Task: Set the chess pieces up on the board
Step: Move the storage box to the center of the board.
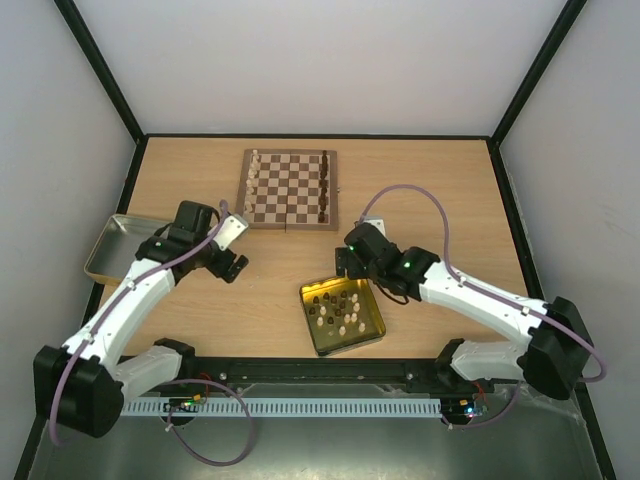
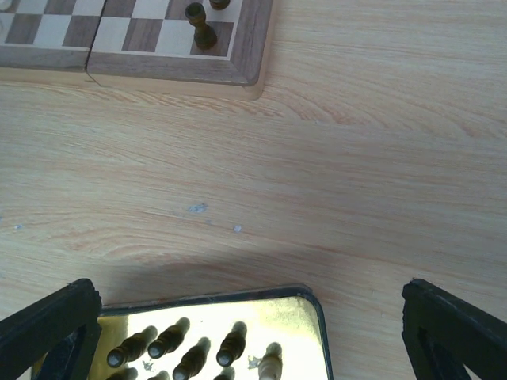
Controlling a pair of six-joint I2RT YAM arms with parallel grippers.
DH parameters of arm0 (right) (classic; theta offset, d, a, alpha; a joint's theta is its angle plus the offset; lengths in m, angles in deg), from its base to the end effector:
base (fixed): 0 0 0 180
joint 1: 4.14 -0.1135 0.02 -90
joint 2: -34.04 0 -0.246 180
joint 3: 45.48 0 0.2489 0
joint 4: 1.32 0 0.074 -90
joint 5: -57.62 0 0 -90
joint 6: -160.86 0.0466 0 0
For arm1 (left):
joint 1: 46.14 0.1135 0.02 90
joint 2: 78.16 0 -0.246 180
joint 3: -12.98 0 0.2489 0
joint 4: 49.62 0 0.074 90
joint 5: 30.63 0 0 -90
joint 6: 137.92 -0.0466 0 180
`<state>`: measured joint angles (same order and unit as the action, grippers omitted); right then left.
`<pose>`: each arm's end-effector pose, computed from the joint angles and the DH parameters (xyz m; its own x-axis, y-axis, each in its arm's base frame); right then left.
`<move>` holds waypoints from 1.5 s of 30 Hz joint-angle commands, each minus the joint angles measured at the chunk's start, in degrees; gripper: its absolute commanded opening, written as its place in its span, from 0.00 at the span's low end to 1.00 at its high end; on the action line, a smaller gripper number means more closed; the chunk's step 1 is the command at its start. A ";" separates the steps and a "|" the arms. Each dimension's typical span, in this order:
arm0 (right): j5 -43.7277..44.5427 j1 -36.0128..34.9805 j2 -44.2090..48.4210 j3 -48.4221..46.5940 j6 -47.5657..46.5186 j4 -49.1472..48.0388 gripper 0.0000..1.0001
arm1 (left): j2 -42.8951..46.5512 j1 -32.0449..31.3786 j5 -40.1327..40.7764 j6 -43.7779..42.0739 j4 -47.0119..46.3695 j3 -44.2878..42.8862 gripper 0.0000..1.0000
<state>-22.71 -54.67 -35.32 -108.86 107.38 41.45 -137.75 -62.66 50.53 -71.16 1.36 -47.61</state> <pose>0.1713 0.1957 0.2276 -0.7951 -0.0426 -0.6050 -0.2706 0.9177 0.2909 0.2104 -0.0699 0.2381 -0.5264 0.5628 -0.6373 0.6349 0.7587 0.1456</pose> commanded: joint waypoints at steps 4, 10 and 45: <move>-14.66 -0.83 -9.46 -8.34 -4.01 -2.14 0.87 | -4.50 -0.23 4.31 3.91 -4.32 -1.95 1.00; -14.79 -14.27 -18.22 -16.50 -4.37 2.85 0.82 | -6.38 2.04 8.06 4.66 -7.06 -0.08 1.00; -16.50 -13.36 -22.68 -5.56 0.09 -1.24 0.73 | -9.99 14.00 2.26 7.48 -8.71 0.06 1.00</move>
<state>-41.72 -69.99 -58.86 -113.08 107.31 42.11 -146.99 -48.95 53.44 -64.39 -6.70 -48.13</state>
